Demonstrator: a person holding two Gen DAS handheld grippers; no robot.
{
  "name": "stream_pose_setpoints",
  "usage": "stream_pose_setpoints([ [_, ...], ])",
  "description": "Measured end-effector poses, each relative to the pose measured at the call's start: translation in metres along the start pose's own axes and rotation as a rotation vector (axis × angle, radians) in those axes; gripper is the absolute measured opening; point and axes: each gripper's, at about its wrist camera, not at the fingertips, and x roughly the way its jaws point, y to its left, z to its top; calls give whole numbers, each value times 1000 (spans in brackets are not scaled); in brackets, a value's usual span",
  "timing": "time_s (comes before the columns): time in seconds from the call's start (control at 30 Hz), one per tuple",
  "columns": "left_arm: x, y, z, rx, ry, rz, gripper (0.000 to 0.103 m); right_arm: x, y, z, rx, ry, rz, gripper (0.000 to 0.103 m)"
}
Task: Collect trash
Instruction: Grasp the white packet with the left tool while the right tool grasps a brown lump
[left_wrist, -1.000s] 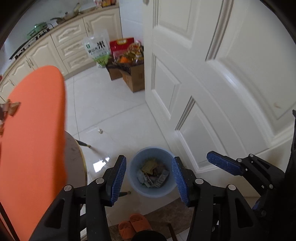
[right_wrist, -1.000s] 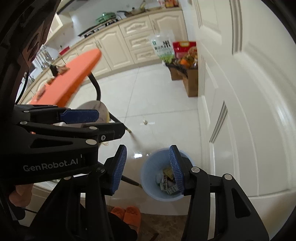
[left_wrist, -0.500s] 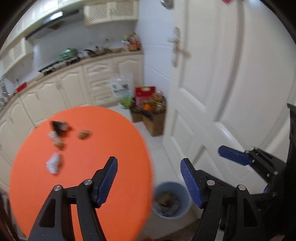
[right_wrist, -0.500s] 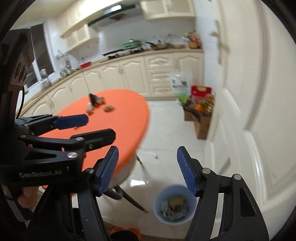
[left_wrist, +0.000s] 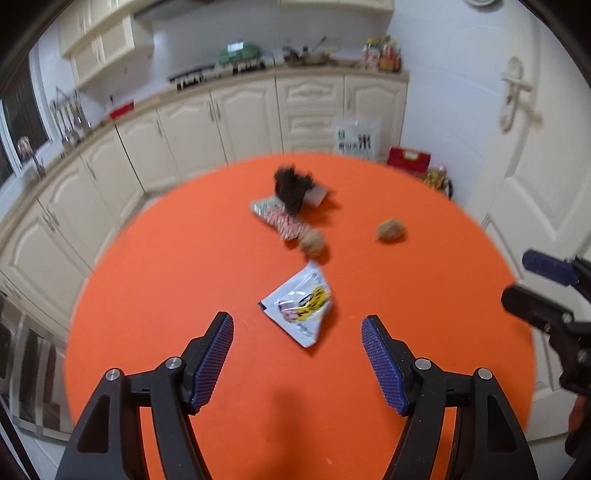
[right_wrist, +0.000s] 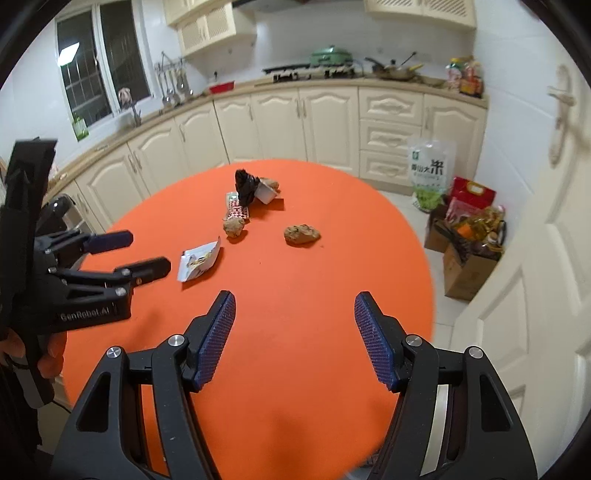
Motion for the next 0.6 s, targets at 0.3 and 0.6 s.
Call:
stream_pose_setpoints([
  [0.3, 60, 3, 32, 13, 64, -23, 58, 76, -11, 23, -3, 81, 21, 64],
  [0.6, 72, 21, 51, 2, 31, -65, 10, 122, -11, 49, -20, 126, 26, 64],
])
